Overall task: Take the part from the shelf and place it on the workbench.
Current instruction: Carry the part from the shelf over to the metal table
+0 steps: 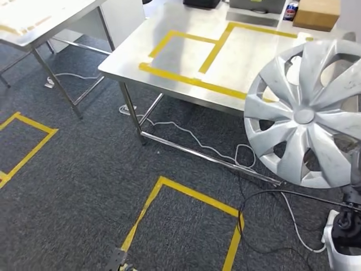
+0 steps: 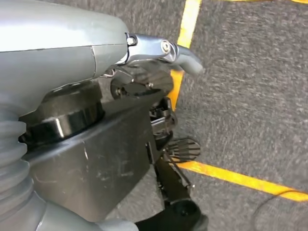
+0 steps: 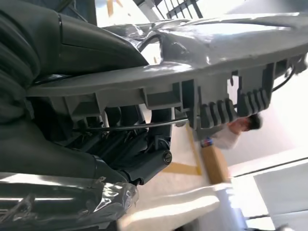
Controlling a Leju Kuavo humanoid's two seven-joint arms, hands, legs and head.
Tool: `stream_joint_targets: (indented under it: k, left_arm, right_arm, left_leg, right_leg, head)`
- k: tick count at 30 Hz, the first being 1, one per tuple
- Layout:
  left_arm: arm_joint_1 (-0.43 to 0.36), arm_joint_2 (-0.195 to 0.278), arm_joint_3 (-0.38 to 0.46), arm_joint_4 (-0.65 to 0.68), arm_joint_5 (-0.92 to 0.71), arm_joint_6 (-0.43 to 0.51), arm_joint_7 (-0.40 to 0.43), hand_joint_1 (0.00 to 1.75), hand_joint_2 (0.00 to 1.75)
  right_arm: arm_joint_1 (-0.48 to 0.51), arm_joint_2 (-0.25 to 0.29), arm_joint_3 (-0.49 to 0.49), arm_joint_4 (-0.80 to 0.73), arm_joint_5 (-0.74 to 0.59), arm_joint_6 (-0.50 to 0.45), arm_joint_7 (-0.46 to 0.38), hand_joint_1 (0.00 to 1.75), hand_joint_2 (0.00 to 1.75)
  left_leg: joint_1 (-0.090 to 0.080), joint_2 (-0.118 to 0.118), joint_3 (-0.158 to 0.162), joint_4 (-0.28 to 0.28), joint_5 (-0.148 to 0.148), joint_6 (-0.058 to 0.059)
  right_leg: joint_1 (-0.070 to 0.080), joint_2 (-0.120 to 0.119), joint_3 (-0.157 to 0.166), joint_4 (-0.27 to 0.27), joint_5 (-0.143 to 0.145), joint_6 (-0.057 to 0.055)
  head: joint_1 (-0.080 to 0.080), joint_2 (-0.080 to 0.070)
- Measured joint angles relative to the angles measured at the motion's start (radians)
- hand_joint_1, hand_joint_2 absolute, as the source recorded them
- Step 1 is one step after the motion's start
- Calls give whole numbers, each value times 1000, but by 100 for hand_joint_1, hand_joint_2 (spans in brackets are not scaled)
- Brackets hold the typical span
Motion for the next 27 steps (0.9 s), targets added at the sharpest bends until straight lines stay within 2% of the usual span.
stream_joint_targets:
  k: [1,2,3,4,5,7,8,9,10,12,13,14,15,16,18,23,27]
  left_arm:
    - [0,-3,1,1,3,0,-3,0,175]
    - [-1,-2,3,0,7,0,-6,0,175]
    - [-3,-3,5,1,11,-1,-11,0,175]
    - [-6,-4,7,1,16,-3,-17,0,175]
    - [-8,-5,10,1,20,-4,-23,0,175]
    - [-9,-6,16,1,25,-6,-31,0,175]
    - [-7,-5,19,1,29,-7,-34,0,175]
    - [-6,-5,23,1,32,-8,-36,0,175]
    - [-4,-4,26,1,35,-9,-40,0,175]
    - [-2,1,33,1,39,-10,-48,0,175]
    - [-1,4,35,1,39,-9,-54,0,175]
    - [0,7,37,1,38,-8,-61,0,175]
    - [1,8,38,1,36,-7,-69,0,175]
    - [1,9,38,1,34,-7,-77,0,175]
    - [0,8,39,1,30,-6,-89,0,175]
    - [-2,6,39,1,30,-10,-85,0,175]
    - [-1,1,39,1,28,-19,-73,0,175]
  right_arm:
    - [4,-2,-4,-2,2,1,-2,175,175]
    - [8,-4,-8,-5,8,0,-7,175,175]
    - [10,-5,-11,-9,21,-2,-17,175,175]
    - [9,-6,-13,-13,41,-6,-32,175,175]
    - [6,-7,-14,-17,63,-12,-48,175,175]
    - [-3,-6,-13,-20,100,-26,-69,175,175]
    - [-5,-6,-13,-20,110,-32,-72,175,175]
    - [-5,-6,-12,-20,117,-39,-71,175,175]
    - [-4,-6,-12,-19,123,-46,-70,175,175]
    - [1,-5,-11,-17,136,-53,-74,175,175]
    - [5,-3,-11,-17,143,-53,-82,175,175]
    - [10,-1,-12,-18,149,-51,-90,175,175]
    - [16,1,-13,-18,155,-48,-96,175,175]
    - [21,2,-15,-19,159,-44,-100,175,175]
    - [27,3,-22,-20,166,-31,-98,175,175]
    - [29,3,-31,-31,180,-4,-100,175,175]
    - [35,3,-34,-56,186,19,-113,175,175]
  left_leg:
    - [0,1,3,2,-6,-4]
    - [1,0,6,3,-10,-7]
    - [2,0,2,18,-17,-8]
    - [1,-1,-17,53,-29,-8]
    - [-1,-2,-53,112,-46,-7]
    - [-8,-2,-166,263,-76,-1]
    - [-13,-2,-220,315,-73,3]
    - [-18,-2,-258,333,-48,10]
    - [-25,-3,-276,310,-3,20]
    - [-43,-10,-264,185,111,46]
    - [-51,-15,-247,120,151,59]
    - [-55,-20,-232,73,170,65]
    - [-57,-24,-221,45,175,64]
    - [-55,-26,-214,33,169,56]
    - [-51,-30,-211,28,165,43]
    - [-50,-38,-204,28,156,55]
    - [-49,-39,-201,28,155,60]
  right_leg:
    - [1,6,-3,6,-8,-20]
    - [3,9,-4,13,-16,-34]
    - [7,12,-3,18,-23,-44]
    - [10,14,1,19,-28,-53]
    - [13,16,5,16,-33,-61]
    - [19,20,18,10,-40,-72]
    - [20,23,25,7,-45,-77]
    - [21,26,32,6,-51,-80]
    - [21,29,40,5,-58,-82]
    - [18,36,55,3,-71,-78]
    - [18,41,61,3,-78,-73]
    - [19,44,65,3,-85,-67]
    - [20,45,67,2,-90,-63]
    - [23,45,71,1,-93,-60]
    - [24,37,79,-9,-94,-60]
    - [28,26,103,-39,-93,-57]
    - [29,24,107,-47,-91,-51]
  head:
    - [-9,0]
    - [-18,0]
    - [-23,0]
    - [-25,0]
    - [-27,0]
    - [-29,0]
    - [-30,0]
    - [-30,0]
    - [-30,0]
    - [-31,0]
    - [-31,0]
    - [-31,0]
    - [-31,0]
    - [-32,0]
    - [-31,0]
    - [-31,0]
    - [-31,0]
